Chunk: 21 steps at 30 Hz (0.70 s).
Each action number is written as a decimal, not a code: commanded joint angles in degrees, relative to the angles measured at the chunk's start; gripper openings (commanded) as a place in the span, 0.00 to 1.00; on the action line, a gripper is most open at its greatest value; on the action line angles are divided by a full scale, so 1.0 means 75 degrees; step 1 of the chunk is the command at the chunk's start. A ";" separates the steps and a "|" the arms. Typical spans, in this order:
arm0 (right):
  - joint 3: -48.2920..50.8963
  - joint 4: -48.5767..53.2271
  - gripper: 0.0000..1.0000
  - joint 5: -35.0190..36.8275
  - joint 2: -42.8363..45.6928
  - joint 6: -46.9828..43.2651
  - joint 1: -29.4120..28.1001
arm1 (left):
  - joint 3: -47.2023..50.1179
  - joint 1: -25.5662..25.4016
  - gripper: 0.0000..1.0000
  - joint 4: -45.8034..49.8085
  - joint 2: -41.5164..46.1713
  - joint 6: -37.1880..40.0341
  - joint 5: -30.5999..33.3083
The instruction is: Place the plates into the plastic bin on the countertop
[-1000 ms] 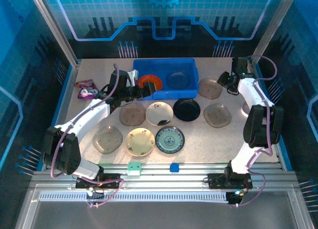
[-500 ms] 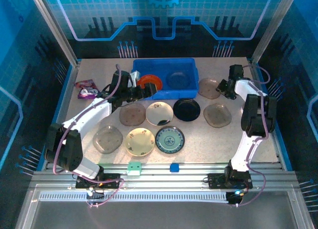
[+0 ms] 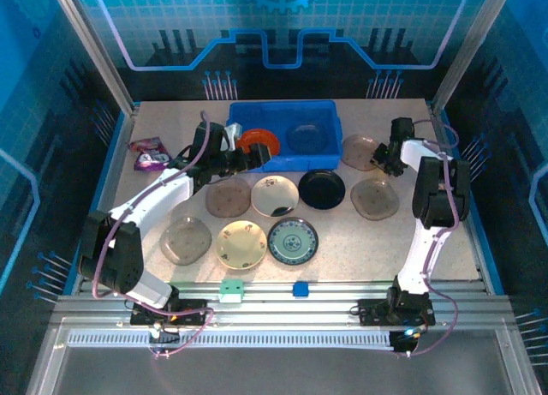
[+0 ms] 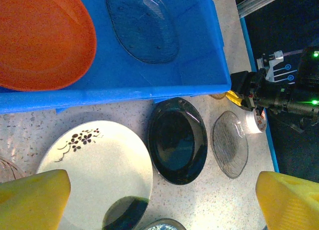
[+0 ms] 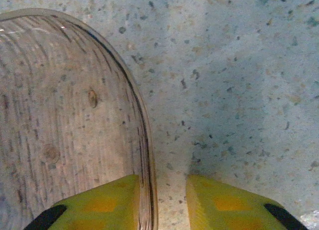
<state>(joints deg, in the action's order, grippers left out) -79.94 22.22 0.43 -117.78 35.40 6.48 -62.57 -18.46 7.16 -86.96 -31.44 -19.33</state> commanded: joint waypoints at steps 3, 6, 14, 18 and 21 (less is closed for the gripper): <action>-0.0169 -0.0185 0.28 -0.0164 -0.0146 0.0195 0.0045 | -0.0066 -0.0047 0.97 -0.0169 -0.0042 -0.0074 -0.0082; -0.0240 -0.0214 0.27 -0.0250 -0.0233 0.0258 0.0041 | -0.0022 -0.0041 0.96 -0.0189 -0.0022 -0.0085 -0.0060; -0.0196 -0.0324 0.17 -0.0187 -0.0202 0.0337 0.0061 | -0.0002 -0.0046 0.96 -0.0221 -0.0045 -0.0083 -0.0053; -0.0143 -0.0266 0.07 -0.0015 -0.0090 0.0308 0.0071 | 0.0010 -0.0047 0.96 -0.0255 -0.0044 -0.0085 -0.0077; -0.0078 -0.0267 0.00 0.0077 0.0020 0.0293 0.0088 | 0.0010 -0.0047 0.96 -0.0275 -0.0083 -0.0111 -0.0092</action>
<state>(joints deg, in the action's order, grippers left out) -80.62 19.59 -0.67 -118.41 37.74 6.55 -62.57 -18.46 6.94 -87.00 -31.55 -19.33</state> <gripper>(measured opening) 0.064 0.960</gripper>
